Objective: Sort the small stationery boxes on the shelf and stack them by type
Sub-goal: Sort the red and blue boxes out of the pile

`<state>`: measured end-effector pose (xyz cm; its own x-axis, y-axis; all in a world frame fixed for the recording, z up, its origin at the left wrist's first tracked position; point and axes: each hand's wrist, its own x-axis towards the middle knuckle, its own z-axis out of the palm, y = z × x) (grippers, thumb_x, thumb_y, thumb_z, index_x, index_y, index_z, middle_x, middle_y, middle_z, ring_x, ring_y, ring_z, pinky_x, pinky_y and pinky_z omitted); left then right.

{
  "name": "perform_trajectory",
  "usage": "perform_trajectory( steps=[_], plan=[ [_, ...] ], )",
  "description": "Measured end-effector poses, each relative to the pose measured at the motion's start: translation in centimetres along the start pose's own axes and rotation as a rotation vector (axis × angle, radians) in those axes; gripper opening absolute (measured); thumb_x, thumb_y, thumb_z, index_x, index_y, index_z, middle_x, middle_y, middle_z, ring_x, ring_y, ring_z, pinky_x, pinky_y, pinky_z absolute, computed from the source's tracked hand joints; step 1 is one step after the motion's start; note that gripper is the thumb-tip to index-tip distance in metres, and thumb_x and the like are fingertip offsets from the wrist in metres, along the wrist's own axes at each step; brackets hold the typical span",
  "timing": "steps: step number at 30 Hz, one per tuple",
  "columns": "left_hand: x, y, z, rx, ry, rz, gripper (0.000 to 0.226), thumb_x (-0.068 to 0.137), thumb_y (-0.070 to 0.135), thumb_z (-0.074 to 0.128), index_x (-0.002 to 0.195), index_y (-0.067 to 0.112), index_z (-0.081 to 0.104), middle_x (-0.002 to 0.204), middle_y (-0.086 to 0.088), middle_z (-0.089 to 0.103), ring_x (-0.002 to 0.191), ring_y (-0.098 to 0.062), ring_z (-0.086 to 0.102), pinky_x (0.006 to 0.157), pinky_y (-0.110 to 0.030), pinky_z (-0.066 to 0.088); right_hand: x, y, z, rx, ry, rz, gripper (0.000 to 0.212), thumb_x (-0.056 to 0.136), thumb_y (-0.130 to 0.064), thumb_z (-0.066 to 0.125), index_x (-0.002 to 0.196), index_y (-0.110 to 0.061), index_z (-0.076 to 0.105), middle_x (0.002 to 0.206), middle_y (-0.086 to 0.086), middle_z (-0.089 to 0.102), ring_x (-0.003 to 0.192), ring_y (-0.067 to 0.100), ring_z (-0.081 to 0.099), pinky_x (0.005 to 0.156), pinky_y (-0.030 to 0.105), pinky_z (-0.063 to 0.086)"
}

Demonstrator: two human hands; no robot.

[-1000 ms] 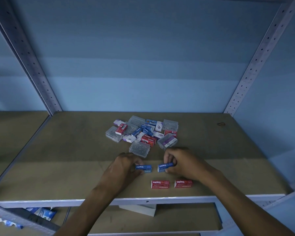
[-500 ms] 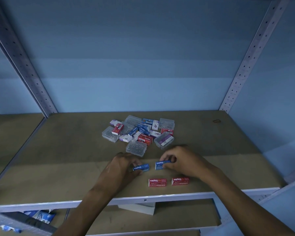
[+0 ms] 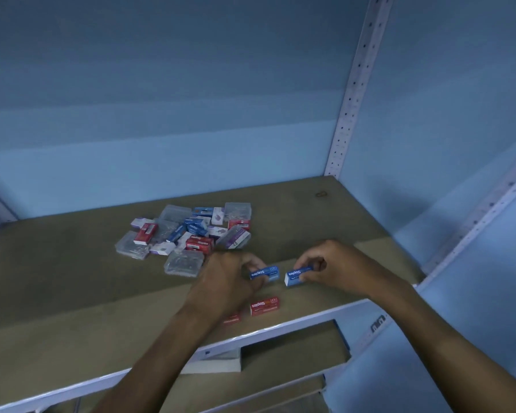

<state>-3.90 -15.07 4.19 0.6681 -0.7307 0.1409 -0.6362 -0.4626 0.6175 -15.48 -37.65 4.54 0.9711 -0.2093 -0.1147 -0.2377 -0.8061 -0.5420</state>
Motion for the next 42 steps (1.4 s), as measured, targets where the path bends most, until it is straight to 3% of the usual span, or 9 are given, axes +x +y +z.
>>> perform_trajectory(
  steps=[5,11,15,18,23,27,30,36,42],
  plan=[
    [0.8,2.9,2.6,0.022,-0.025,0.039,0.017,0.074,0.042,0.076,0.091,0.037,0.075,0.082,0.021,0.071,0.073,0.007,0.060,0.067,-0.009,0.045,-2.3,2.7,-1.5,-0.027,0.036,0.057,0.013,0.084,-0.029,0.081,0.096,-0.034,0.080,0.086,-0.013,0.074,0.076,0.008,0.063,0.074,0.036,0.057],
    [0.3,4.4,5.0,0.069,0.001,0.072,0.018,0.077,0.047,0.073,0.091,0.035,0.075,0.088,0.021,0.072,0.080,0.003,0.058,0.090,-0.017,0.037,-3.7,3.8,-2.2,-0.042,0.036,0.057,0.017,0.084,-0.023,0.081,0.101,-0.026,0.081,0.091,-0.013,0.072,0.079,0.008,0.063,0.075,0.031,0.056],
    [0.5,4.3,5.4,0.109,-0.023,0.102,0.017,0.078,0.045,0.073,0.090,0.034,0.075,0.088,0.020,0.072,0.082,0.000,0.060,0.086,-0.015,0.038,-3.7,4.2,-2.1,-0.052,0.019,0.060,0.018,0.085,-0.024,0.080,0.103,-0.026,0.081,0.095,-0.009,0.073,0.081,0.008,0.063,0.075,0.025,0.055],
    [0.6,4.1,5.6,0.136,-0.015,0.134,0.013,0.076,0.043,0.073,0.085,0.034,0.075,0.085,0.020,0.072,0.079,-0.001,0.062,0.097,-0.017,0.034,-3.8,4.4,-2.1,-0.049,0.008,0.061,0.018,0.085,-0.023,0.080,0.102,-0.026,0.081,0.094,-0.010,0.073,0.080,0.008,0.063,0.073,0.024,0.054],
    [0.8,3.3,5.5,0.121,-0.063,0.132,0.013,0.074,0.042,0.075,0.084,0.033,0.075,0.080,0.021,0.071,0.076,0.000,0.061,0.091,-0.023,0.046,-3.3,4.8,-1.6,-0.027,0.018,0.070,0.017,0.085,-0.024,0.081,0.102,-0.026,0.081,0.092,-0.012,0.073,0.078,0.004,0.062,0.068,0.013,0.047],
    [0.3,1.6,3.7,0.104,-0.066,0.112,0.016,0.074,0.039,0.078,0.087,0.030,0.076,0.084,0.017,0.072,0.075,0.002,0.060,0.106,-0.025,0.036,-0.9,3.2,-0.7,-0.040,-0.023,0.015,0.018,0.086,-0.025,0.080,0.103,-0.027,0.081,0.096,-0.010,0.074,0.080,0.005,0.063,0.070,0.014,0.050],
    [-0.1,0.6,2.3,0.122,-0.038,0.092,0.023,0.073,0.044,0.078,0.093,0.032,0.075,0.089,0.018,0.072,0.078,0.001,0.060,0.106,-0.032,0.040,0.4,1.7,-1.2,-0.021,-0.047,-0.031,0.021,0.084,-0.027,0.081,0.105,-0.029,0.079,0.098,-0.013,0.074,0.082,0.006,0.064,0.072,0.013,0.051],
    [-0.8,-0.7,0.0,0.205,0.086,0.054,0.047,0.077,0.067,0.060,0.110,0.035,0.067,0.106,0.018,0.066,0.100,-0.005,0.054,0.086,-0.023,0.046,1.0,0.5,-2.2,-0.012,0.027,-0.057,0.027,0.081,-0.043,0.081,0.106,-0.039,0.072,0.098,-0.023,0.065,0.084,0.002,0.061,0.075,0.024,0.056],
    [-0.5,-3.1,-3.4,0.292,0.080,0.018,0.037,0.081,0.037,0.072,0.118,0.032,0.065,0.119,0.004,0.068,0.107,-0.015,0.063,0.094,-0.031,0.052,1.8,-0.6,-0.5,-0.054,0.029,-0.064,0.029,0.089,-0.039,0.073,0.115,-0.049,0.065,0.107,-0.025,0.060,0.086,-0.002,0.057,0.074,0.019,0.051]
  ],
)
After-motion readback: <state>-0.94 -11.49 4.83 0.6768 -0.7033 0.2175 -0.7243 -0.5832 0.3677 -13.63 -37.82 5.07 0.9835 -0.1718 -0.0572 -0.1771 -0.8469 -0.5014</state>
